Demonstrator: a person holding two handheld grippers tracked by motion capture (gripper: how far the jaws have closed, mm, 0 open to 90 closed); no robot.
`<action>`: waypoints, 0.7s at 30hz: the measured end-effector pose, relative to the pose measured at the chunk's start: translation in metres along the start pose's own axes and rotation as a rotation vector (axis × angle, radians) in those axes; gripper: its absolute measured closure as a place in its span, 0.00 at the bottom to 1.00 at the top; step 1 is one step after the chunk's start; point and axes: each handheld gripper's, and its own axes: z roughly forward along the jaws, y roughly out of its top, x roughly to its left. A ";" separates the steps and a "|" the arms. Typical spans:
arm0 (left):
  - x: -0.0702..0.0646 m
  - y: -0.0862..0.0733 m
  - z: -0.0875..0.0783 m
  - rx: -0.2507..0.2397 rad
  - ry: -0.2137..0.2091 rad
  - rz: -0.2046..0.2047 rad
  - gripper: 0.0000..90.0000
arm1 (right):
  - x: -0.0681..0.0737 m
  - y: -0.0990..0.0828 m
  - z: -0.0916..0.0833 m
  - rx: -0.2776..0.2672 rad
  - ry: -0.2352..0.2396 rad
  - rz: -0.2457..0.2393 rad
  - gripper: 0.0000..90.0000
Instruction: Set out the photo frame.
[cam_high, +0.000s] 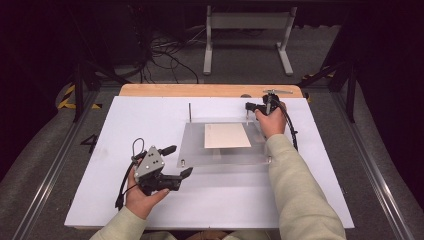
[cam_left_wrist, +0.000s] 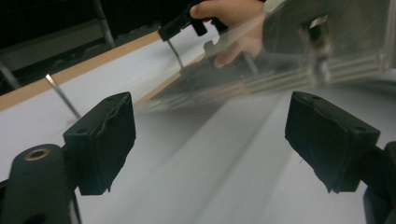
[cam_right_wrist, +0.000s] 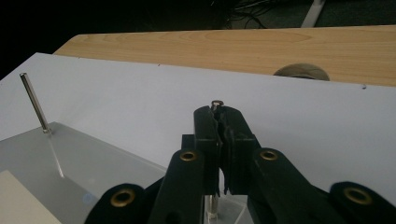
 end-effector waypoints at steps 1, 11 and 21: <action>-0.001 0.002 0.003 -0.006 0.010 -0.009 0.19 | 0.000 0.000 0.000 -0.001 0.001 0.000 0.95; 0.003 0.006 0.013 -0.033 0.030 0.003 0.40 | -0.001 -0.001 -0.002 -0.006 0.012 0.004 0.95; 0.005 0.008 0.012 -0.014 0.023 0.009 0.40 | 0.001 0.000 -0.005 0.007 0.002 -0.015 0.95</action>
